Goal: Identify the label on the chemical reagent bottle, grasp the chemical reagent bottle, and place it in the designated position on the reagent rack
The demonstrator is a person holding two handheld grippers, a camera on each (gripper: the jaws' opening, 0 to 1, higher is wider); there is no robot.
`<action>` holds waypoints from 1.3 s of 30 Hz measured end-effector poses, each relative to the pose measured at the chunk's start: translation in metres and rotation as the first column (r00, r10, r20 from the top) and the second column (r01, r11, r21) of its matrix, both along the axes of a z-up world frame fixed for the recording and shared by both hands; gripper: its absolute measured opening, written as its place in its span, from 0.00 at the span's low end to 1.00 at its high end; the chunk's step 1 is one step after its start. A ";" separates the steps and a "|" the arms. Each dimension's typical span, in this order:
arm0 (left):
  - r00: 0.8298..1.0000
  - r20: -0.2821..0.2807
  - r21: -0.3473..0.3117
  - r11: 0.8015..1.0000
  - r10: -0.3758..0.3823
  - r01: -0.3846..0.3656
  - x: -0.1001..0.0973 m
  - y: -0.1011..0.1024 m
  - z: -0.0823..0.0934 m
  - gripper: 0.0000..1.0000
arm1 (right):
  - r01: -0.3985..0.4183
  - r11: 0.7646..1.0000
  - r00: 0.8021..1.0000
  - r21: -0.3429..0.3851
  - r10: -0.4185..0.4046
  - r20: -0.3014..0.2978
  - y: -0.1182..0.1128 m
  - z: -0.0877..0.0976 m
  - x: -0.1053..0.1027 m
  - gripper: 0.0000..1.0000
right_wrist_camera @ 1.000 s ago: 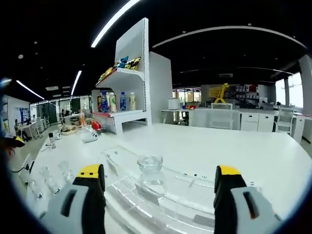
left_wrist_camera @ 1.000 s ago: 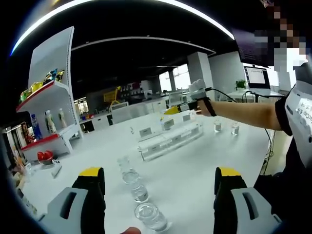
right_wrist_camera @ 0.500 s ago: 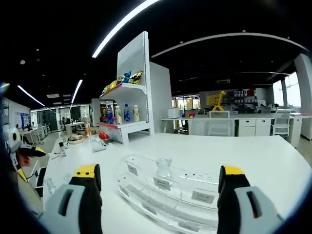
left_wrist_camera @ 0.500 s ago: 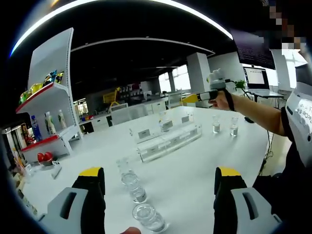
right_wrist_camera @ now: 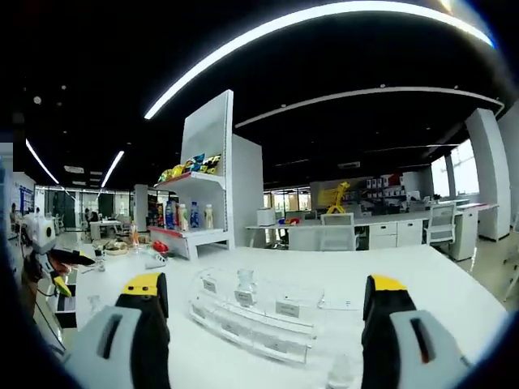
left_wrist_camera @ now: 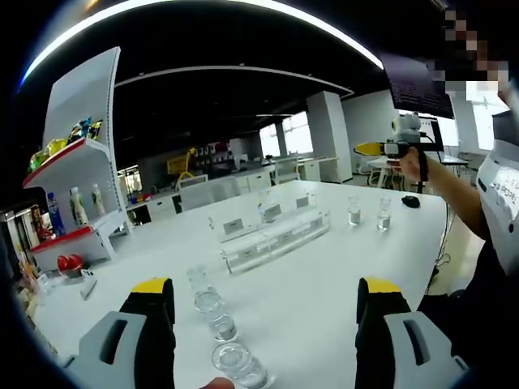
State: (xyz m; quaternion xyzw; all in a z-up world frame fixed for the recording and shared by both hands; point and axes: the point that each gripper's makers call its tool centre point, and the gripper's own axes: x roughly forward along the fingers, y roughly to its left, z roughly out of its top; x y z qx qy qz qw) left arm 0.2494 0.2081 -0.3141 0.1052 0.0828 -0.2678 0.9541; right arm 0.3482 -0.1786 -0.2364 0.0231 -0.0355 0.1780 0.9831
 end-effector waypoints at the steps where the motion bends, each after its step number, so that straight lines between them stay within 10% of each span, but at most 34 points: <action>1: 1.000 0.000 0.001 1.000 -0.001 0.001 0.000 0.000 0.000 0.93 | 0.011 1.000 1.000 -0.004 -0.011 -0.003 -0.006 -0.001 -0.007 0.97; 17: 1.000 -0.002 -0.017 1.000 -0.024 0.024 0.011 -0.009 0.003 0.93 | 0.119 0.992 0.993 -0.030 -0.120 -0.015 -0.053 -0.023 -0.095 0.97; 39: 0.999 -0.017 -0.002 0.999 -0.048 0.048 0.021 -0.024 0.000 0.93 | 0.084 0.994 0.976 -0.070 -0.096 -0.193 -0.058 -0.117 -0.120 0.97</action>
